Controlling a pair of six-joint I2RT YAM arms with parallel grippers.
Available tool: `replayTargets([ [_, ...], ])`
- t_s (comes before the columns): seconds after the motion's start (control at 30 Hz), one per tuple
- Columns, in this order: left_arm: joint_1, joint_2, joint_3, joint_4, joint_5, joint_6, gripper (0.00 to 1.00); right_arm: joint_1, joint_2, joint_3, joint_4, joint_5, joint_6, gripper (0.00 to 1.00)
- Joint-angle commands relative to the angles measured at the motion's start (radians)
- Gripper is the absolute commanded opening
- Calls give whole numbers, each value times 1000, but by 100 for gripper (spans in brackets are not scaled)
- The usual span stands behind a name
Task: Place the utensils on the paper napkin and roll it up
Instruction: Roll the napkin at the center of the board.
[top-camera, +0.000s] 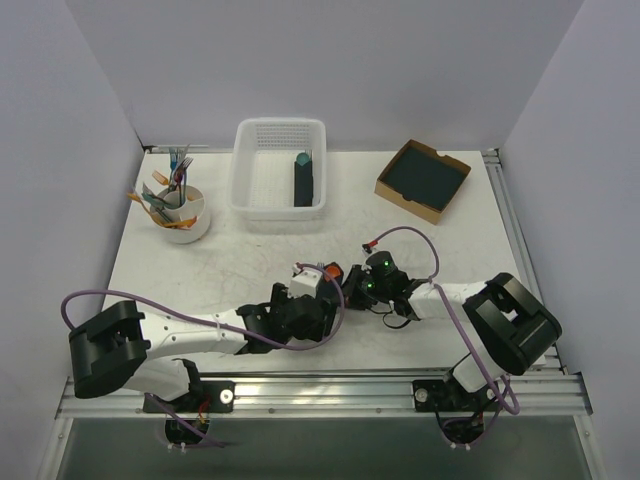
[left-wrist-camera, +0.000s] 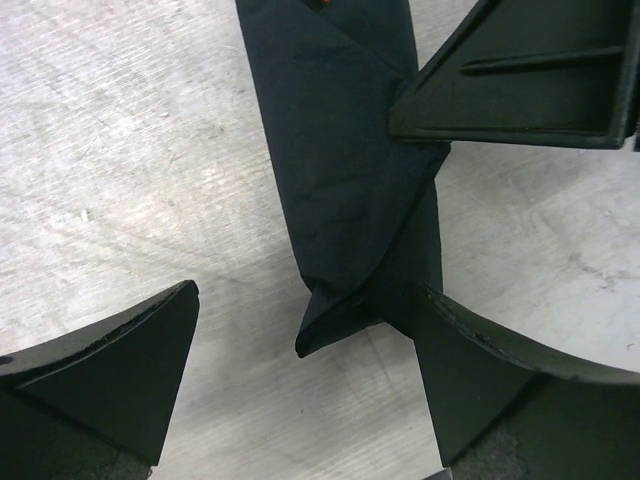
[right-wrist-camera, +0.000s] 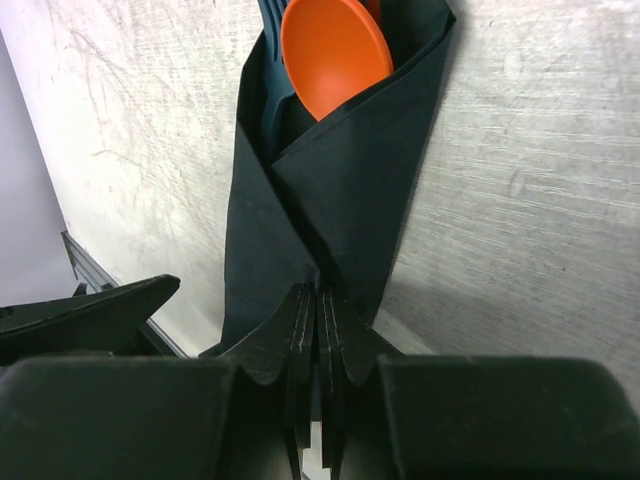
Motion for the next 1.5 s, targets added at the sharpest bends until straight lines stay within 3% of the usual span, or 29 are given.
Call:
replayTargets([
  [0.0,-10,-2,45,72,24,34,95,-5,-35,0,-28,40,-24,0],
  [0.33,-16,100,74,98,1,37,97,-4,-23,-3,-16,37,-19,0],
  [0.57,-12,194,137,-38,-68,-38,97,-5,-41,21,-45,37,-19,0],
  [0.7,1,222,142,-70,-91,-86,89,-5,-67,34,-80,46,-29,0],
  [0.83,21,222,123,-66,-85,-113,74,-7,-83,37,-102,49,-30,0],
  [1.47,149,133,-27,116,115,-110,64,-36,-75,86,-177,69,-88,0],
])
